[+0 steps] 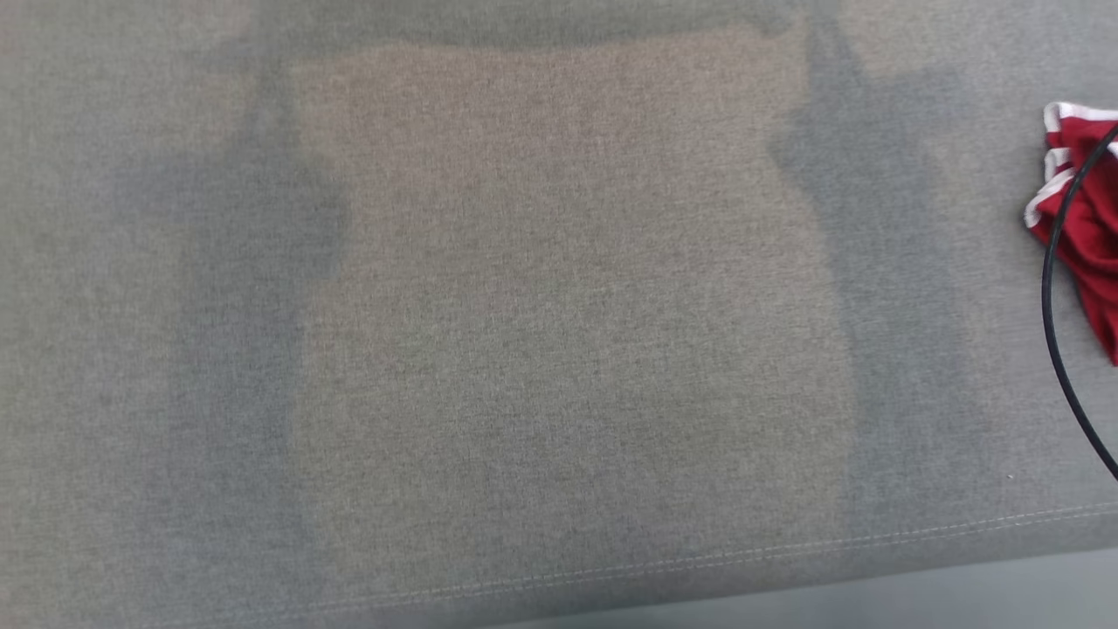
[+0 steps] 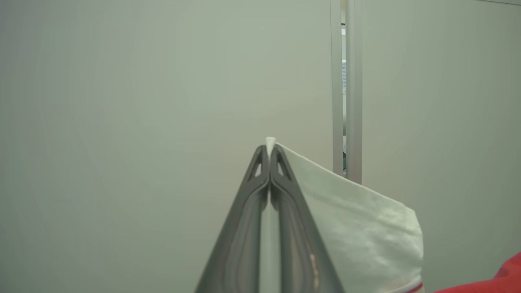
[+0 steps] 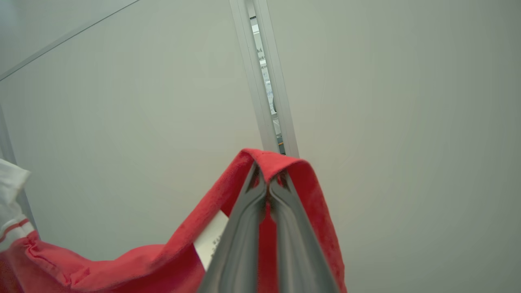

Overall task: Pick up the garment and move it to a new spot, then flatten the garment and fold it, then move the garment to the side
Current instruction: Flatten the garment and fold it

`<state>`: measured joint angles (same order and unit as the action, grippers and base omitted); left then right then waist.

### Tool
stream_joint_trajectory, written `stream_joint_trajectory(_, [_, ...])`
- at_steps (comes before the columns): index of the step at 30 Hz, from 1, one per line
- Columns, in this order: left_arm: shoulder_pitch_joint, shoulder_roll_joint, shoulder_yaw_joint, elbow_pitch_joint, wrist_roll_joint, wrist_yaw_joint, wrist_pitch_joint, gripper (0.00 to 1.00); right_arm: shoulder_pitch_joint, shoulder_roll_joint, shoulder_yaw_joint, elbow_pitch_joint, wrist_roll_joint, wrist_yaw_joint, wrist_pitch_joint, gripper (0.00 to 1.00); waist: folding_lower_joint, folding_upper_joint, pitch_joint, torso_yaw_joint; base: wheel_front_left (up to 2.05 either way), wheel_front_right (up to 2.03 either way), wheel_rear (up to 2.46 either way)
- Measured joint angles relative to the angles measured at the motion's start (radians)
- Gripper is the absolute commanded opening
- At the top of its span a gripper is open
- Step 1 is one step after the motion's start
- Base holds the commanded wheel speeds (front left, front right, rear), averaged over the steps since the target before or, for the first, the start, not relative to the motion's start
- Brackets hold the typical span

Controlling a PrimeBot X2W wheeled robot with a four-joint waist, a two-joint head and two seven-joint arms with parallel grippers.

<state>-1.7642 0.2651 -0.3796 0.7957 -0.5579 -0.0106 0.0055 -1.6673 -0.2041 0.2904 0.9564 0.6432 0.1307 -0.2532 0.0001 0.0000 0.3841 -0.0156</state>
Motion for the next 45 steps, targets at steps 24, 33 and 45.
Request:
stream_joint_trajectory(24, [0.767, -0.048, -0.053, -0.276, -0.038, -0.045, -0.262, 0.0, 0.658, -0.268, 0.362, -0.39, 0.411, 0.0, -0.004, 0.0, -0.0001, 0.0, 0.141, 0.093, 0.0, 0.0, 0.0])
stream_joint_trajectory(33, [1.265, 0.072, -0.039, -0.731, -0.077, 0.097, -0.186, 0.0, 1.019, -0.322, 0.287, -0.552, 0.452, 0.0, -0.008, 0.0, -0.0002, 0.0, 0.031, 0.093, 0.0, 0.0, 0.0])
stream_joint_trajectory(45, [1.703, 0.167, -0.082, -1.073, -0.145, 0.248, -0.007, 0.0, 1.381, -0.329, 0.206, -0.649, 0.4, 0.0, -0.008, 0.0, -0.0002, 0.0, -0.097, 0.092, 0.0, 0.0, 0.0])
